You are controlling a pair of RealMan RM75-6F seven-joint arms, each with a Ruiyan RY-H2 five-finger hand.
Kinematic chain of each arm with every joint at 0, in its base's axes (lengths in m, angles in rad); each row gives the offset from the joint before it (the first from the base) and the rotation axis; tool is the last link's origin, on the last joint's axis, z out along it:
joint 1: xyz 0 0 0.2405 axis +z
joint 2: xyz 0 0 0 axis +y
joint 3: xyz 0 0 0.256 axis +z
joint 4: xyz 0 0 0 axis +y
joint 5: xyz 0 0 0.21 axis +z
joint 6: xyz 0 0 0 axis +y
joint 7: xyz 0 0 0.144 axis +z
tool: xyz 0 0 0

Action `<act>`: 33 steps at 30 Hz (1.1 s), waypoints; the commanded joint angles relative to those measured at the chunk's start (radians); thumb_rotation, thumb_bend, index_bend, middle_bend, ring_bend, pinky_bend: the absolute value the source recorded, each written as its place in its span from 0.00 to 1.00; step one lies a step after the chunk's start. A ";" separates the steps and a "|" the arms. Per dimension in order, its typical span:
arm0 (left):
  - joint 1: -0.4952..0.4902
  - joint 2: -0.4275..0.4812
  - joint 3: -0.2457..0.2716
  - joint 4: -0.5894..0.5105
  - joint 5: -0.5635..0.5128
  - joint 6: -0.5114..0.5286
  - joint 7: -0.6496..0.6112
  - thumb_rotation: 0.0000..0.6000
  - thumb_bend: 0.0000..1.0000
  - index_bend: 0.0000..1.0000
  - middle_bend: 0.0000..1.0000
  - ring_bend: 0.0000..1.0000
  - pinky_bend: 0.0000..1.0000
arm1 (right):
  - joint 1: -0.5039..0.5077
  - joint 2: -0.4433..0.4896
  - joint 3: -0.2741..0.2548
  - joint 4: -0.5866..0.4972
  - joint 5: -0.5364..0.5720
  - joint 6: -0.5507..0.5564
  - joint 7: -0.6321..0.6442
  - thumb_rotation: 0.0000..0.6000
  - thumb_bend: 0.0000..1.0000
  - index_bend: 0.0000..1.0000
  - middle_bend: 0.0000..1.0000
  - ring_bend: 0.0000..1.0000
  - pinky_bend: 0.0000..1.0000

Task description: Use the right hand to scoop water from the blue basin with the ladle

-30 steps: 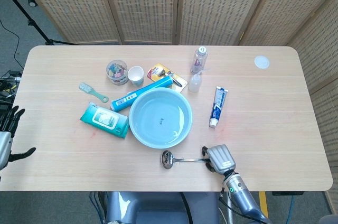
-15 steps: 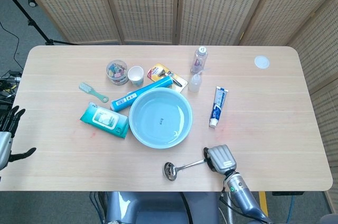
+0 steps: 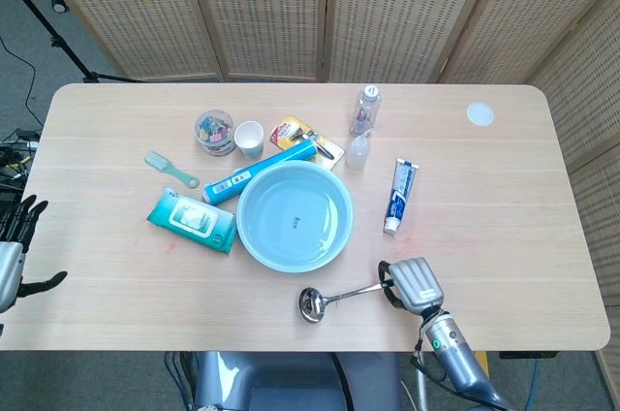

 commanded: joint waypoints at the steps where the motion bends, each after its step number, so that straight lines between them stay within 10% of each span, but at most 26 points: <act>1: 0.000 0.000 0.000 0.000 0.000 0.000 -0.001 1.00 0.00 0.00 0.00 0.00 0.03 | -0.009 0.035 -0.005 -0.038 0.014 0.015 -0.020 1.00 0.88 0.81 0.88 0.93 1.00; 22: 0.003 0.009 -0.004 -0.003 -0.005 0.004 -0.016 1.00 0.00 0.00 0.00 0.00 0.03 | 0.075 0.257 0.132 -0.345 0.137 0.084 -0.222 1.00 0.93 0.81 0.88 0.93 1.00; 33: 0.005 0.014 -0.004 -0.005 0.000 0.009 -0.027 1.00 0.00 0.00 0.00 0.00 0.03 | 0.181 0.178 0.191 -0.346 0.265 0.098 -0.371 1.00 0.93 0.81 0.88 0.93 1.00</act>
